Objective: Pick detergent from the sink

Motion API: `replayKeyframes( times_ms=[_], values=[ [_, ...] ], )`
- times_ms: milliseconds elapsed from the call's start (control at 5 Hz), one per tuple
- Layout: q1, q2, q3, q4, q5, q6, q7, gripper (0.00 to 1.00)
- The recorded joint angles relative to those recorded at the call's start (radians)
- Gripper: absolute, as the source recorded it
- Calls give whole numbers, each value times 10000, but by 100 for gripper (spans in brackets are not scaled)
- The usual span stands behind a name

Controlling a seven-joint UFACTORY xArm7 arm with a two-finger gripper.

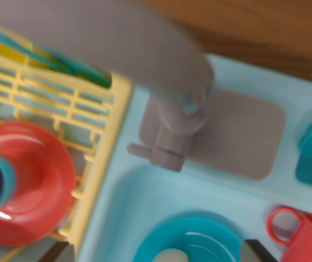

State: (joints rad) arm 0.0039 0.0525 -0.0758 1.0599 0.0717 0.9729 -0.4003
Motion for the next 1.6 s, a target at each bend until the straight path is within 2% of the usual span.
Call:
replayKeyframes(
  times_ms=[200, 400, 600, 1000, 1200, 1400, 1600],
  values=[
    [0, 0, 0, 0, 0, 0, 0, 0],
    [-22, 47, -56, -386, 41, -414, -292, 0],
    [-22, 47, -56, -386, 41, -414, -292, 0],
    [-64, 140, -165, -1141, 120, -1225, -862, 0],
    [-64, 140, -165, -1141, 120, -1225, -862, 0],
    [-83, 181, -213, -1475, 156, -1585, -1115, 0],
    [-83, 181, -213, -1475, 156, -1585, -1115, 0]
  ],
)
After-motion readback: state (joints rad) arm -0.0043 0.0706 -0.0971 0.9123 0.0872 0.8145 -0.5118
